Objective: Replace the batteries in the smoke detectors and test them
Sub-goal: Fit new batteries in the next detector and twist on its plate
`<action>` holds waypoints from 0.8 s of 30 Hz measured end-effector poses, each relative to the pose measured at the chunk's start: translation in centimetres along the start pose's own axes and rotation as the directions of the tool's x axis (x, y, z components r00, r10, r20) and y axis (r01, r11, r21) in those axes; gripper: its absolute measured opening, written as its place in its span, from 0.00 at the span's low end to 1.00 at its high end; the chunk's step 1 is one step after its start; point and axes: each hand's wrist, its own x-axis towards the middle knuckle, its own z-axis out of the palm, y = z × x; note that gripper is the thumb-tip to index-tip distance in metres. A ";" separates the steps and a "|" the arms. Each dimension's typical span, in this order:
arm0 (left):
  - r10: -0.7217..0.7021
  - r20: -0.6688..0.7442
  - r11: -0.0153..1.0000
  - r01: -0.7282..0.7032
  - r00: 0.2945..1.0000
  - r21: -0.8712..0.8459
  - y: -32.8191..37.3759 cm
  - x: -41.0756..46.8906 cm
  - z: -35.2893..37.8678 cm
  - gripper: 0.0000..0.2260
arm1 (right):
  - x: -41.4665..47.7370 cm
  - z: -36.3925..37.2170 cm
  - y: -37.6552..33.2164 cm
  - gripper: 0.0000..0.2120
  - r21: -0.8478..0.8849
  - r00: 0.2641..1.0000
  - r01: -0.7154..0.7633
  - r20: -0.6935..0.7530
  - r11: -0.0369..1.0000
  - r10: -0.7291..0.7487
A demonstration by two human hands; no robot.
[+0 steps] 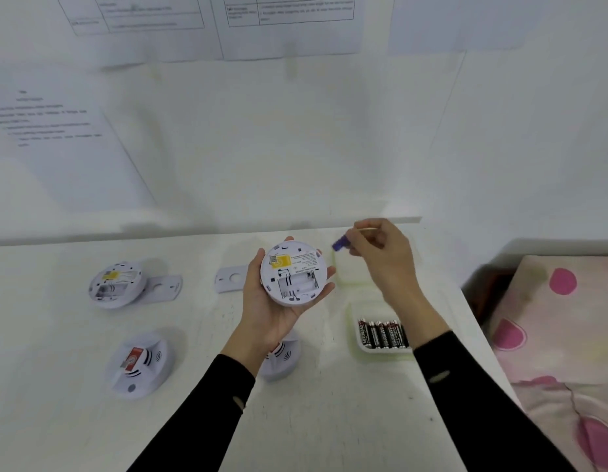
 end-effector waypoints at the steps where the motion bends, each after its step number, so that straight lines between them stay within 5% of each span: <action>1: 0.017 -0.013 1.000 -0.017 1.000 0.000 -0.1 0.2 0.2 0.27 | -1.4 0.5 -0.3 0.04 0.068 1.000 0.013 0.016 0.998 -0.014; 5: 0.071 -0.069 0.997 -0.069 0.995 0.037 -0.2 0.7 0.6 0.23 | -5.3 2.3 0.4 0.05 -0.023 0.993 0.093 0.078 0.995 -0.091; 16: 0.086 -0.118 0.994 -0.076 0.989 0.084 -0.2 0.8 0.9 0.28 | -6.2 2.8 2.3 0.03 -0.181 0.979 0.194 -0.029 0.964 -0.203; 24: 0.096 -0.104 0.995 -0.091 0.990 0.050 -0.2 1.2 1.2 0.26 | -6.2 3.3 4.5 0.06 -0.435 0.890 0.401 -0.022 0.806 -0.455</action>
